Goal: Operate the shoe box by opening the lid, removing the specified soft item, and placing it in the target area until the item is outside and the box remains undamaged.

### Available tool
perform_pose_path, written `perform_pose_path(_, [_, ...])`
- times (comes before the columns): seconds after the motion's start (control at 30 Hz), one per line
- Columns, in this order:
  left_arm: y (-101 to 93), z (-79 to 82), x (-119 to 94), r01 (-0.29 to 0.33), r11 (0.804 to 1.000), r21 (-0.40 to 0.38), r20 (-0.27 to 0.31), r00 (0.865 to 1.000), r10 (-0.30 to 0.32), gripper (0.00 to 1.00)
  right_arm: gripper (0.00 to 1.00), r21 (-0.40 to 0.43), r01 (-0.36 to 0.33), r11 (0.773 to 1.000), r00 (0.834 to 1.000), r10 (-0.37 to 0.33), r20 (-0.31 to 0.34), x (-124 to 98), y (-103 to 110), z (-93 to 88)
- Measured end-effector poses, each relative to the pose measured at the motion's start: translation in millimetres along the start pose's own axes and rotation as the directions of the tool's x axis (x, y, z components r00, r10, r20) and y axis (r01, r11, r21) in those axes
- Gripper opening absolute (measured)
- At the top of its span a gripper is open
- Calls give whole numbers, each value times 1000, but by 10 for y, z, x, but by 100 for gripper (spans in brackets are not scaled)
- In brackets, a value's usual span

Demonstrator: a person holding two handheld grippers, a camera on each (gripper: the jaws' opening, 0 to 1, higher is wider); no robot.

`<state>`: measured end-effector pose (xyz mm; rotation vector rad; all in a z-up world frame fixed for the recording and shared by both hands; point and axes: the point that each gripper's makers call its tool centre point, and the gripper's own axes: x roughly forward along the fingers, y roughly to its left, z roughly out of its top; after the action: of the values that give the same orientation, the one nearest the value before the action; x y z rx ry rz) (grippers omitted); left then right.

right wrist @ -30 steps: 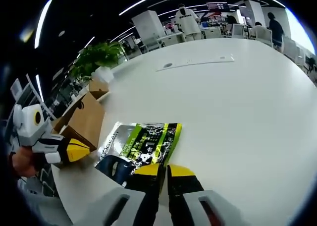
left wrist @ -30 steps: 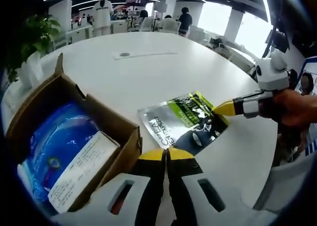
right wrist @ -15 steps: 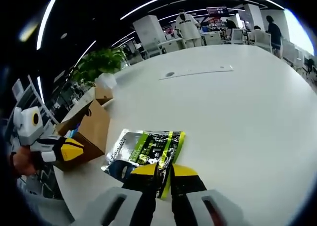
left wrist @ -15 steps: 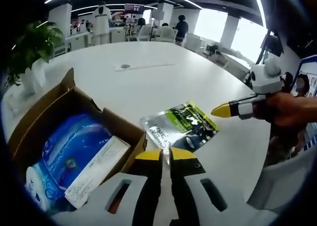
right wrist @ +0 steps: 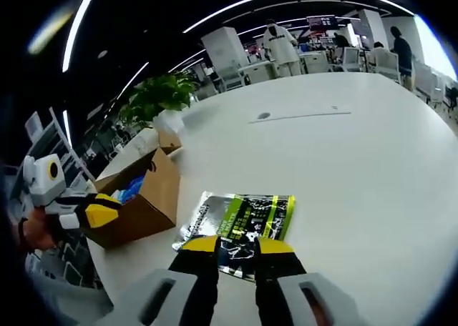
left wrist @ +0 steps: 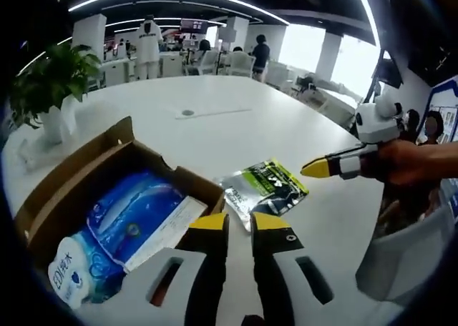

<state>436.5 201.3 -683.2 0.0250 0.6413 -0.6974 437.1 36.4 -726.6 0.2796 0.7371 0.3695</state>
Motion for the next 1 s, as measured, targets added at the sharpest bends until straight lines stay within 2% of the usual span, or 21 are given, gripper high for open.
perform_pose_path(0.43, [306,-14,-339,-35,999,-33,44,998,36,17,21,-41,-56,998,998,56,12,8,295,58])
perform_pose_path(0.53, [375,-39,-431,-52,998,-30,41,998,53,19,22,-60,-79,995,997,80,6,30,431,68])
perform_pose_path(0.8, [593,-75,-648,-80,995,-52,54,995,82,24,28,-125,-113,986,994,113,-6,21,567,91])
perform_pose_path(1.0, [701,-78,-790,-99,993,-61,67,992,103,26,29,-135,-126,983,992,127,-4,31,659,115])
